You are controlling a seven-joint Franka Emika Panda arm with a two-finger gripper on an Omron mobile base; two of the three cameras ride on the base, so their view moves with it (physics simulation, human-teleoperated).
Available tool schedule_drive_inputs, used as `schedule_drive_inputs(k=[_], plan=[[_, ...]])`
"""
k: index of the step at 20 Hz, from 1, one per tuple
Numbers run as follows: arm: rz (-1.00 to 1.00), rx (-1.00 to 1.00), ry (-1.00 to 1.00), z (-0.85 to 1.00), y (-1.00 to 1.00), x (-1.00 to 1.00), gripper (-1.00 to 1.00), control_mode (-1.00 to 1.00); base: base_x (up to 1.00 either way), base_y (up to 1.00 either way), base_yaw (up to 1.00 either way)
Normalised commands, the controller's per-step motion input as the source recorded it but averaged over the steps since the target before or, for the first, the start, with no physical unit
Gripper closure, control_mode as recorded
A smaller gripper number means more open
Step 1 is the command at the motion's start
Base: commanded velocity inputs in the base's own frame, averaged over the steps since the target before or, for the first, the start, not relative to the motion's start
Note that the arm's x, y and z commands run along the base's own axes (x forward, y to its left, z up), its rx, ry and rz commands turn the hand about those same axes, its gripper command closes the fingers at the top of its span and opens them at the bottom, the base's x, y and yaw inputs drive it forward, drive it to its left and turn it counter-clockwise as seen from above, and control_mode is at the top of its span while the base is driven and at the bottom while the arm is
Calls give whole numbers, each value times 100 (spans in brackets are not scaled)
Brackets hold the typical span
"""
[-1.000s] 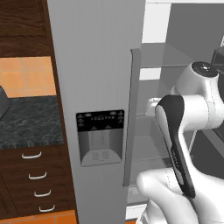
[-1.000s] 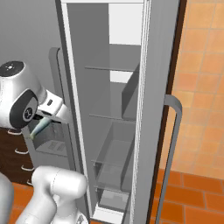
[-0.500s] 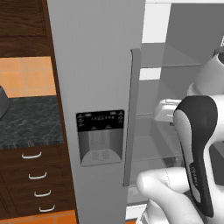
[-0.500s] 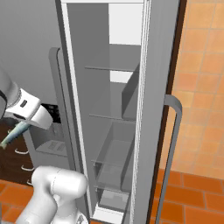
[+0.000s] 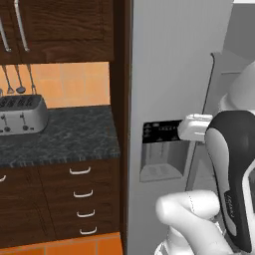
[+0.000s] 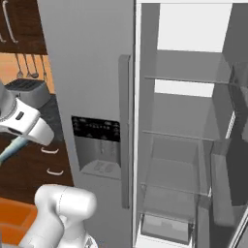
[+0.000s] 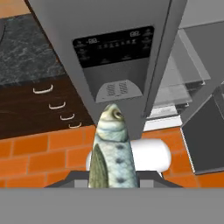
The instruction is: Place one tomato and one fish in each tupperware on the nearby counter, to pack two identical lunches.
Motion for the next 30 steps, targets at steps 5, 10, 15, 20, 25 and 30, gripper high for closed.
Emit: schedule_drive_inputs(k=[5, 10, 15, 20, 25, 30], plan=[[0, 0, 0, 0, 0, 0, 100, 100, 12, 100, 0], [0, 0, 0, 0, 0, 0, 100, 100, 22, 100, 0], [0, 0, 0, 0, 0, 0, 100, 100, 33, 100, 0], [0, 0, 0, 0, 0, 0, 100, 100, 39, 100, 0], [0, 0, 0, 0, 0, 0, 100, 100, 39, 100, 0], [0, 0, 0, 0, 0, 0, 100, 100, 32, 100, 0]])
